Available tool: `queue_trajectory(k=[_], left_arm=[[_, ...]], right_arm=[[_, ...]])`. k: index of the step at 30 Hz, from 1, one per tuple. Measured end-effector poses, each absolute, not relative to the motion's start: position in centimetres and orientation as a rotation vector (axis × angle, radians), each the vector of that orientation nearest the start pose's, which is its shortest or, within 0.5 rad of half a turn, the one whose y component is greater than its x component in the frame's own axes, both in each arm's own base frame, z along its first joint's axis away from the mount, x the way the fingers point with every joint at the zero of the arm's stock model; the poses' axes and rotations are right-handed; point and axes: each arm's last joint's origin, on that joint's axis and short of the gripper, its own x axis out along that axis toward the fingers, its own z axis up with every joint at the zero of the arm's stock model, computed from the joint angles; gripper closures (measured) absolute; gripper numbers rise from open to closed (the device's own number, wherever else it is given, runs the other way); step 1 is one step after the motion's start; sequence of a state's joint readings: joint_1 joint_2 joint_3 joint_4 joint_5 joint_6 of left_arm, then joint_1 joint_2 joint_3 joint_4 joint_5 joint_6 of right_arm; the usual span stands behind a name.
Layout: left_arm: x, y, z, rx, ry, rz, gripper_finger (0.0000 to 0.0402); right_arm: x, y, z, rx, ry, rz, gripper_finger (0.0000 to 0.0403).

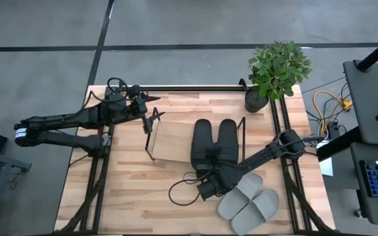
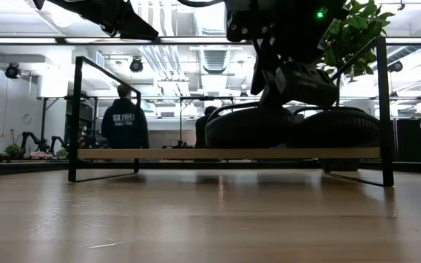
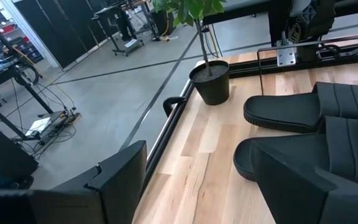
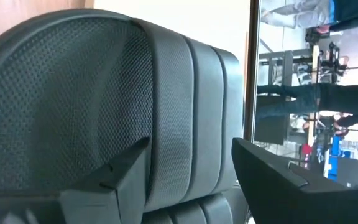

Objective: Pick and place slides into the shelf
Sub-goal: Put the black slides on the shelf, then put the left gray slides on the shelf

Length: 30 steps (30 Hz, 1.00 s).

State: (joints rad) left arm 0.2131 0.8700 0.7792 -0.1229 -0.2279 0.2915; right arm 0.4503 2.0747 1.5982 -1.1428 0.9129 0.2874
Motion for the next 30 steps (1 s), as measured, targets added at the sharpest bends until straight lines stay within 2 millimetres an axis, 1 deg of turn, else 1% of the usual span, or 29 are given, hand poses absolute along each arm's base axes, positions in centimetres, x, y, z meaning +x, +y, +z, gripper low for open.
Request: queue_trajectory(k=[3, 8, 11, 14, 19, 24, 27, 30], left_arm=[[18.7, 4.7, 32.2, 0.287, 0.278, 0.404, 0.0132], [18.7, 4.7, 32.2, 0.286, 0.276, 0.390, 0.0132], [18.7, 4.7, 32.2, 0.285, 0.276, 0.387, 0.0132], [18.7, 4.7, 32.2, 0.285, 0.276, 0.387, 0.0132], [18.7, 4.7, 32.2, 0.285, 0.275, 0.387, 0.0132], [18.7, 4.7, 32.2, 0.286, 0.276, 0.386, 0.0132], [18.7, 4.7, 32.2, 0.285, 0.275, 0.386, 0.0132], [18.8, 4.6, 32.2, 0.273, 0.271, 0.373, 0.0132]], right_arm=[[35.7, 14.8, 19.1, -0.765, 1.198, -0.519, 0.0189], [35.6, 14.8, 19.1, -0.683, 1.206, -0.537, 0.0186], [35.5, 14.9, 19.2, -0.635, 1.227, -0.515, 0.0180], [35.3, 14.9, 19.7, -0.591, 1.240, -0.484, 0.0171], [35.0, 14.7, 21.0, -0.565, 1.207, -0.487, 0.0162], [34.5, 14.6, 23.0, -0.530, 1.153, -0.483, 0.0161], [33.8, 14.3, 25.1, -0.493, 1.081, -0.503, 0.0161], [33.0, 13.9, 27.3, -0.483, 0.968, -0.580, 0.0168]])
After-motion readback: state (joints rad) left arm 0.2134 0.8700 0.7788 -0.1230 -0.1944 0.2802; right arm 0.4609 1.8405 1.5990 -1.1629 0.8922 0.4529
